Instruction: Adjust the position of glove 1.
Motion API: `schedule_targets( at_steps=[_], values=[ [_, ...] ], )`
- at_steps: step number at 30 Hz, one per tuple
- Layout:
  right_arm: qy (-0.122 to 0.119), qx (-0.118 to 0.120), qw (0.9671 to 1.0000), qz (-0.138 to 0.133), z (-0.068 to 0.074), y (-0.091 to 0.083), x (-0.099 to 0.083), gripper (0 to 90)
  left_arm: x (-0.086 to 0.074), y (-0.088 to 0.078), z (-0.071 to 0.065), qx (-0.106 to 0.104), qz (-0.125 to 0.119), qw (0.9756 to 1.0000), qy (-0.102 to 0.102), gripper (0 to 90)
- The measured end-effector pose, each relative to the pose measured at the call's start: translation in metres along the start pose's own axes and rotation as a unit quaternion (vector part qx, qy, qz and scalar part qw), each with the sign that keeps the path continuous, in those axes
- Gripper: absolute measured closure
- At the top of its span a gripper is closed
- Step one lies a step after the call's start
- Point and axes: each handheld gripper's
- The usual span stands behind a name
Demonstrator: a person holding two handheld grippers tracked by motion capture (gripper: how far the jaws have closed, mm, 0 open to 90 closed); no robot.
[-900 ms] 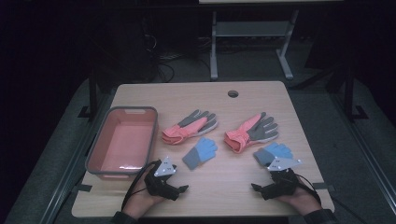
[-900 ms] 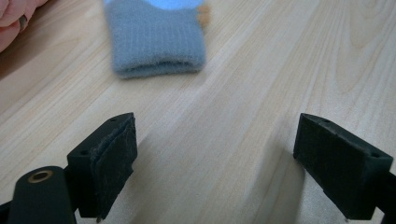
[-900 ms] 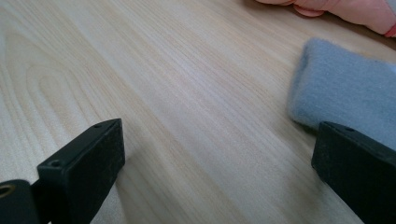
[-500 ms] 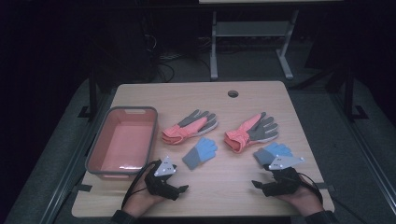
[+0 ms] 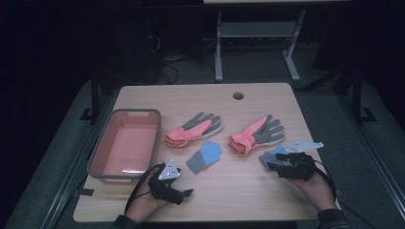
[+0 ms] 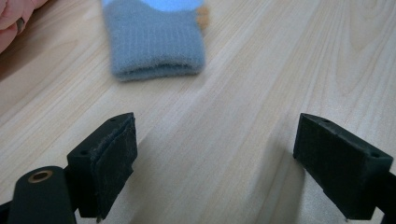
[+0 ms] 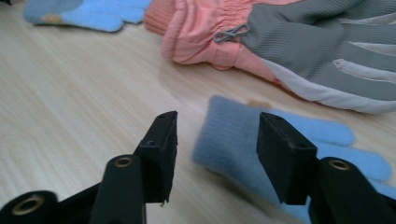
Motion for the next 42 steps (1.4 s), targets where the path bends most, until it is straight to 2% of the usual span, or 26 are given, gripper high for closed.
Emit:
schedule_targets(
  at_steps=[3, 6, 9, 15, 19, 24, 26, 27, 28, 30, 34, 39, 42],
  values=[
    [0.004, -0.003, 1.0000, 0.001, -0.004, 0.001, 0.001, 50.3, 0.000, 0.000, 0.000, -0.001, -0.001, 1.0000, 0.000, 12.8],
    [0.019, -0.008, 0.9998, -0.002, -0.017, 0.004, 0.003, 56.4, 0.001, 0.000, 0.000, -0.001, 0.000, 1.0000, -0.001, 12.8],
    [0.030, -0.011, 0.9994, 0.012, -0.025, 0.009, 0.004, 59.9, 0.001, 0.001, 0.000, -0.001, 0.001, 1.0000, -0.001, 12.8],
    [0.035, -0.015, 0.9987, 0.033, -0.035, 0.016, 0.004, 63.0, 0.001, 0.000, 0.000, -0.002, 0.004, 1.0000, 0.000, 12.8],
    [0.039, -0.017, 0.9984, 0.037, -0.038, 0.018, 0.001, 63.1, 0.001, 0.000, 0.000, -0.004, 0.005, 1.0000, 0.002, 12.8],
    [0.042, -0.016, 0.9970, 0.063, -0.039, 0.028, -0.007, 67.5, 0.000, 0.000, -0.001, -0.005, 0.000, 1.0000, 0.000, 12.8],
    [0.036, -0.019, 0.9975, 0.058, -0.039, 0.028, -0.008, 73.5, 0.000, 0.000, -0.001, -0.005, 0.000, 1.0000, 0.000, 12.8],
    [0.036, -0.019, 0.9975, 0.058, -0.039, 0.028, -0.008, 73.5, 0.000, 0.000, -0.001, -0.005, 0.000, 1.0000, 0.000, 12.8],
    [0.040, -0.019, 0.9974, 0.056, -0.038, 0.027, -0.009, 79.3, 0.000, 0.000, 0.000, -0.006, 0.002, 1.0000, 0.002, 12.8],
    [0.043, -0.017, 0.9972, 0.058, -0.038, 0.027, -0.010, 83.4, 0.000, 0.001, -0.001, -0.006, 0.000, 1.0000, 0.001, 12.8],
    [0.034, -0.019, 0.9977, 0.055, -0.038, 0.027, -0.009, 85.2, 0.000, 0.001, -0.001, -0.006, 0.001, 1.0000, 0.001, 12.8],
    [0.046, -0.010, 0.9979, 0.045, -0.038, 0.021, -0.007, 87.6, 0.001, 0.000, 0.000, -0.006, 0.002, 1.0000, 0.003, 12.8],
    [0.045, -0.003, 0.9982, 0.039, -0.037, 0.019, -0.005, 87.7, 0.001, 0.000, 0.000, -0.006, 0.002, 1.0000, 0.003, 12.8]
  ],
)
Point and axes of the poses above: each handheld gripper's, and its own axes: y roughly forward along the jaws, x roughly out of its top, z roughly to its left, and after that the axes turned 5 degrees about -y, right-handed
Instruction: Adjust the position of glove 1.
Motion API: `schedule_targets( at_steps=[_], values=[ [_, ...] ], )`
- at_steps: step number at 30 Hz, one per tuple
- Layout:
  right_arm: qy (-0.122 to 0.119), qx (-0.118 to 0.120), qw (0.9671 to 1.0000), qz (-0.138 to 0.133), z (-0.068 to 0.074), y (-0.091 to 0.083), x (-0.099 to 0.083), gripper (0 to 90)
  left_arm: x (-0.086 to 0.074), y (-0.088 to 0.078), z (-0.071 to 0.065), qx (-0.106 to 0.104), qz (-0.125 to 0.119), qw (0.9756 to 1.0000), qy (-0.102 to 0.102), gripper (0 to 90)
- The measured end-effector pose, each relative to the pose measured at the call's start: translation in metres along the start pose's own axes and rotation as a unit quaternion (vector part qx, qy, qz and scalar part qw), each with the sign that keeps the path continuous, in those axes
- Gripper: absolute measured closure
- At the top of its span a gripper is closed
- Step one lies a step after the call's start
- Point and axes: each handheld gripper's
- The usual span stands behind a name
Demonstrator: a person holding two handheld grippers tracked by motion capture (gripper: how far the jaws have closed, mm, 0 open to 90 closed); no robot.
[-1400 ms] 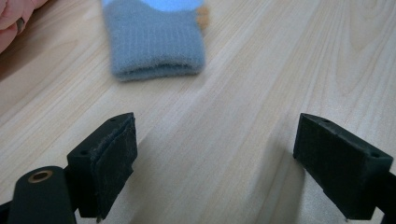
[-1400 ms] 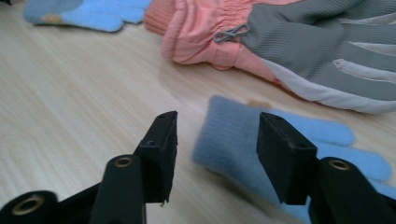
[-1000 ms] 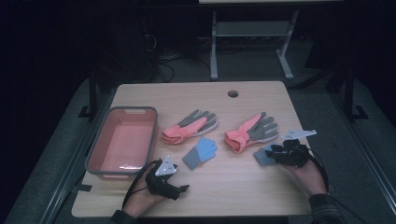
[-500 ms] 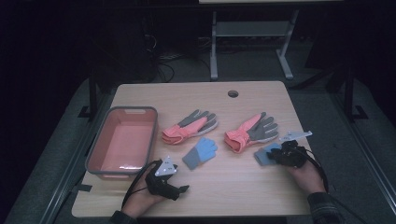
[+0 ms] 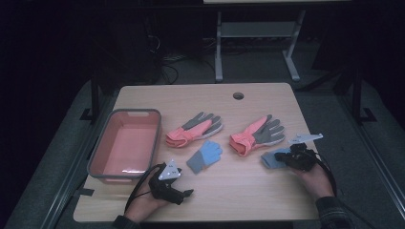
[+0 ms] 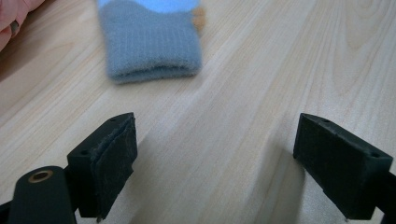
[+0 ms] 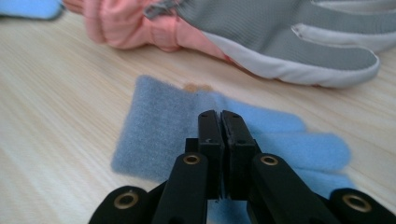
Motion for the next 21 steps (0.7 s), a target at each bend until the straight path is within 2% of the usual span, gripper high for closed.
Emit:
schedule_targets(
  at_steps=[6, 11, 13, 14, 21],
  values=[
    [0.001, 0.022, 0.9996, -0.019, 0.009, -0.008, 0.006, 87.8, 0.000, 0.000, 0.000, 0.000, 0.000, 1.0000, 0.000, 12.8],
    [-0.013, 0.040, 0.9987, -0.028, 0.022, -0.010, 0.011, 87.8, 0.000, 0.000, 0.000, 0.000, 0.000, 1.0000, 0.000, 12.8],
    [-0.011, 0.043, 0.9986, -0.029, 0.025, -0.010, 0.013, 87.8, 0.000, 0.000, 0.000, 0.000, 0.000, 1.0000, 0.000, 12.8],
    [-0.022, 0.047, 0.9982, -0.029, 0.031, -0.009, 0.015, 87.8, 0.000, 0.000, 0.000, 0.000, 0.000, 1.0000, 0.000, 12.8],
    [-0.045, 0.074, 0.9957, -0.035, 0.054, -0.002, 0.024, 87.8, 0.000, 0.000, 0.000, -0.001, 0.002, 1.0000, 0.001, 12.8]
  ],
)
Point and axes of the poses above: each handheld gripper's, and its own axes: y roughly forward along the jaws, x roughly out of its top, z roughly to its left, and after that the axes turned 5 degrees about -y, right-handed
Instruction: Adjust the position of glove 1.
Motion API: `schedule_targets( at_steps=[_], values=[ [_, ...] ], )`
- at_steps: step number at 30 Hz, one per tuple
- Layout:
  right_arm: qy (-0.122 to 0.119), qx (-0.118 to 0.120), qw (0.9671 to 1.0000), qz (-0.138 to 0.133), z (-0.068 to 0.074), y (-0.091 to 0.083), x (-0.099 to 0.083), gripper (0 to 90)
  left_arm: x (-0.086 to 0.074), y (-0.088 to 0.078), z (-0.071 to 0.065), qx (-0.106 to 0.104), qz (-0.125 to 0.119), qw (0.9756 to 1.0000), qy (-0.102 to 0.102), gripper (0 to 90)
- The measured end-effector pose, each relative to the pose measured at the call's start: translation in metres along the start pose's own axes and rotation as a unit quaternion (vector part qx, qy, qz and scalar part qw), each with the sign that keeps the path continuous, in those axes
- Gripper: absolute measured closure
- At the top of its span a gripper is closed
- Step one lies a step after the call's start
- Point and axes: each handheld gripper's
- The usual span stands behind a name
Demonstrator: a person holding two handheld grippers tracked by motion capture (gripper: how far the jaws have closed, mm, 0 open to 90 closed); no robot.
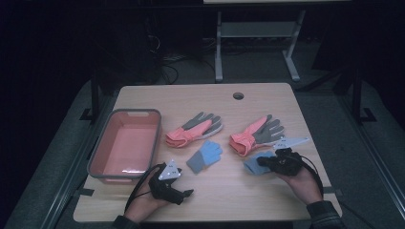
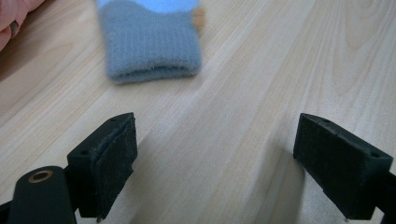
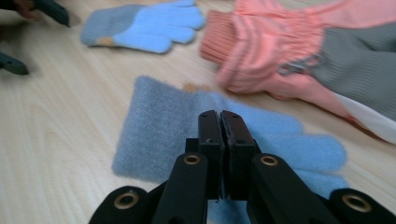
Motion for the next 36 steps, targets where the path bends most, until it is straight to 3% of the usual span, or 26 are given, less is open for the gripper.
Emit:
schedule_targets(
  at_steps=[12, 28, 36],
  values=[
    [-0.032, 0.030, 0.9991, 0.001, 0.028, 0.020, 0.017, 87.7, 0.000, 0.000, 0.000, 0.000, -0.002, 1.0000, 0.000, 12.8],
    [-0.077, 0.067, 0.9947, 0.012, 0.063, 0.050, 0.034, 87.6, 0.000, 0.000, 0.000, 0.000, -0.002, 1.0000, 0.000, 12.8],
    [-0.082, 0.070, 0.9939, 0.024, 0.073, 0.064, 0.037, 87.5, 0.000, 0.000, 0.000, 0.000, -0.002, 1.0000, 0.000, 12.8]
  ],
)
Point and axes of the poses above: each handheld gripper's, and its own axes: y roughly forward along the jaws, x roughly out of its top, z roughly to its left, and after that the axes turned 5 degrees about -y, right-handed
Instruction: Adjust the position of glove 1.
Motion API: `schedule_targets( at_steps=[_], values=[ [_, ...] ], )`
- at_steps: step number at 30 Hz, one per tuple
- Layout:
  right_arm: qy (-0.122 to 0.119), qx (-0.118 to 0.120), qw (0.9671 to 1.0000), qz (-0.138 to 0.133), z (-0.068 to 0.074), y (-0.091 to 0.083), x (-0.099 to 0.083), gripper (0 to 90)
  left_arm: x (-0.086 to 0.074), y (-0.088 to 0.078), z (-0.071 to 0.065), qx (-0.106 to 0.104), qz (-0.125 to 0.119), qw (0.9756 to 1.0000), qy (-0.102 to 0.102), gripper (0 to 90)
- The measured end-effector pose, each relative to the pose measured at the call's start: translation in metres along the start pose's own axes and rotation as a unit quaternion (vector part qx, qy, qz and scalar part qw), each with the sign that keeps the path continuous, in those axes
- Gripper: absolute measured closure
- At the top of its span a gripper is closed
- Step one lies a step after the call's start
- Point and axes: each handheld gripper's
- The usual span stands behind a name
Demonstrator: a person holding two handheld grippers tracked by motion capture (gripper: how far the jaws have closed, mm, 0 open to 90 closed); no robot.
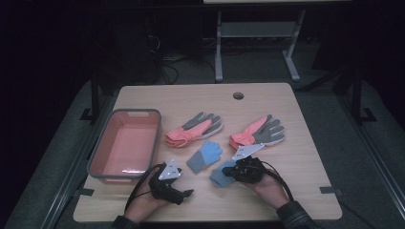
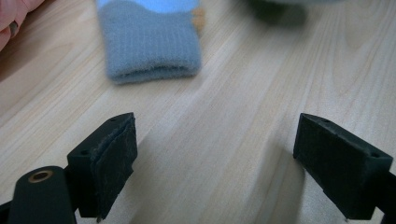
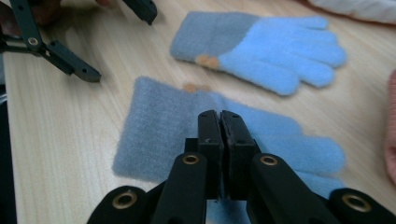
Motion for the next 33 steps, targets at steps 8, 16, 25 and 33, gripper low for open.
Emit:
schedule_targets(
  at_steps=[8, 16, 25, 33],
  values=[
    [-0.003, 0.003, 0.9999, 0.009, 0.003, 0.008, -0.001, 74.3, 0.000, 0.000, 0.000, 0.000, 0.000, 1.0000, 0.000, 12.8],
    [0.010, -0.011, 0.9999, -0.002, -0.002, -0.001, -0.002, 52.8, 0.000, 0.000, 0.000, 0.000, 0.000, 1.0000, 0.000, 12.8],
    [0.030, -0.046, 0.9983, -0.020, -0.019, -0.028, -0.019, 34.4, 0.000, 0.000, 0.000, 0.000, 0.000, 1.0000, 0.000, 12.8],
    [0.058, -0.081, 0.9948, -0.022, -0.038, -0.053, -0.052, 18.7, 0.000, 0.000, 0.000, 0.000, -0.002, 1.0000, -0.001, 12.7]
  ],
)
Point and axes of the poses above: each handheld gripper's, and its own axes: y roughly forward along the jaws, x roughly out of its top, z roughly to its left, and after that the axes turned 5 degrees about -y, right-handed
